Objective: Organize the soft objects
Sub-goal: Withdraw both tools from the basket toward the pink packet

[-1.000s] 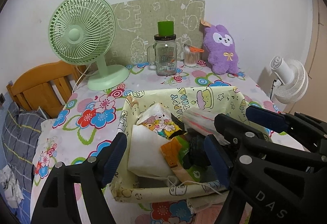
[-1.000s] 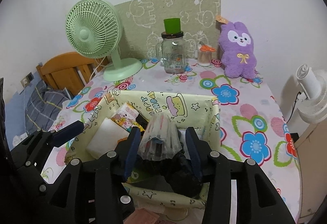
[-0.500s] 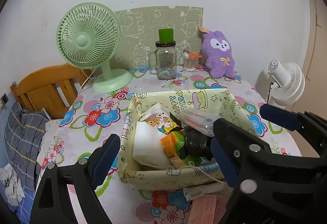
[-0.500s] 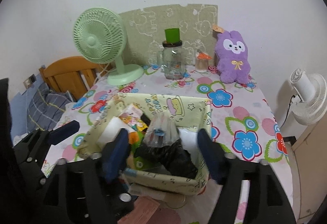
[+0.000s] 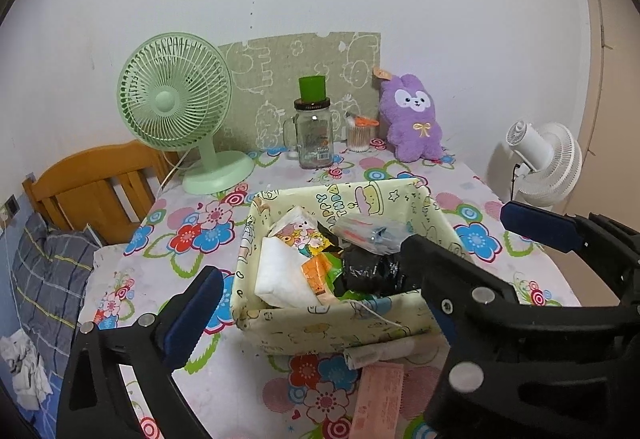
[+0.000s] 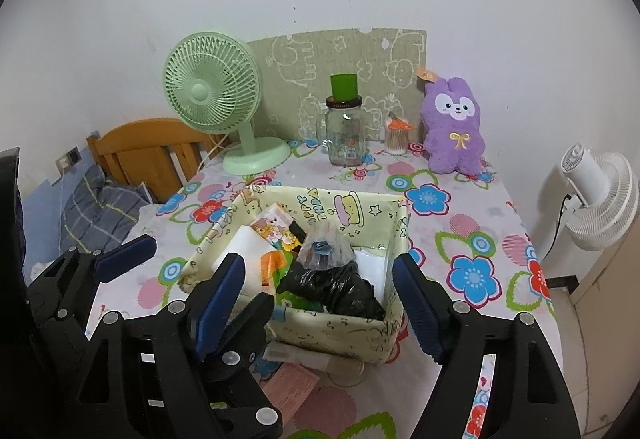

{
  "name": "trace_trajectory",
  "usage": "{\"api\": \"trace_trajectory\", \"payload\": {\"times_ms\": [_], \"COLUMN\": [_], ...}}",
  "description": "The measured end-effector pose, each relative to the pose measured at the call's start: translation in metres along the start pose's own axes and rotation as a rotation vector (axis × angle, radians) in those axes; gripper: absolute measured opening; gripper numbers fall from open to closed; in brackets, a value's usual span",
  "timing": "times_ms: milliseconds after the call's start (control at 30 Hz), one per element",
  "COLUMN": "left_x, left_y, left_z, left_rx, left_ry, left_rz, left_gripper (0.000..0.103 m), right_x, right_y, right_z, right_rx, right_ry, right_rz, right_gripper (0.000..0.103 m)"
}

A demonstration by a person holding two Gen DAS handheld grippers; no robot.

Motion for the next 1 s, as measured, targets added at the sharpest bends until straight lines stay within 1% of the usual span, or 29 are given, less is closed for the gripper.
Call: {"api": "trace_trajectory", "payload": {"times_ms": [167,267,333,600,833,1000], "left_x": [0.0,-0.001,-0.002,-0.008,-0.017,-0.026], "left_y": [-0.011,-0.018,-0.023,-0.038,-0.046,-0.049], "left_z": [-0.003,-0.004,-0.005,-0.012,-0.018,-0.023], "left_rx": [-0.01,-0.02,-0.023,-0.033,-0.051,-0.07], "left_ry": [0.0,-0.009,-0.013,-0.015,-0.023,-0.027], "left_rz": [-0.014,-0.02,-0.026,-0.033,-0.027,-0.021], "left_gripper": [0.103,0.103,0.103,0.103,0.103,0.103], "right_x": [0.0,-0.001,-0.002,-0.008,-0.017,-0.026], "right_y": [-0.016,-0.025,-0.032,-0.049,-0.059,-0.066], "right_z": [0.002,0.002,0.002,0.001,-0.001,-0.002], "right_rx": [0.008,-0.002,-0.005,-0.029,-0.039,-0.061], "right_ry": [-0.007,-0.008,-0.007,-0.009,-0.009,-0.019], "right_rz": [-0.033,-0.051,-0.061,-0.077,-0.071,-0.083], "right_gripper": [0.089,0.094,0.096,0.1,0.1,0.1]}}
Point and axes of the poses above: each gripper's, at about its wrist camera, not at the fingertips, and y roughly the way its jaws point, z to its left, x to its top, the point moved 4 cm from there along y, roughly the way its jaws point, and after that the axes turned 11 degrees about -z, right-handed, at the moved point
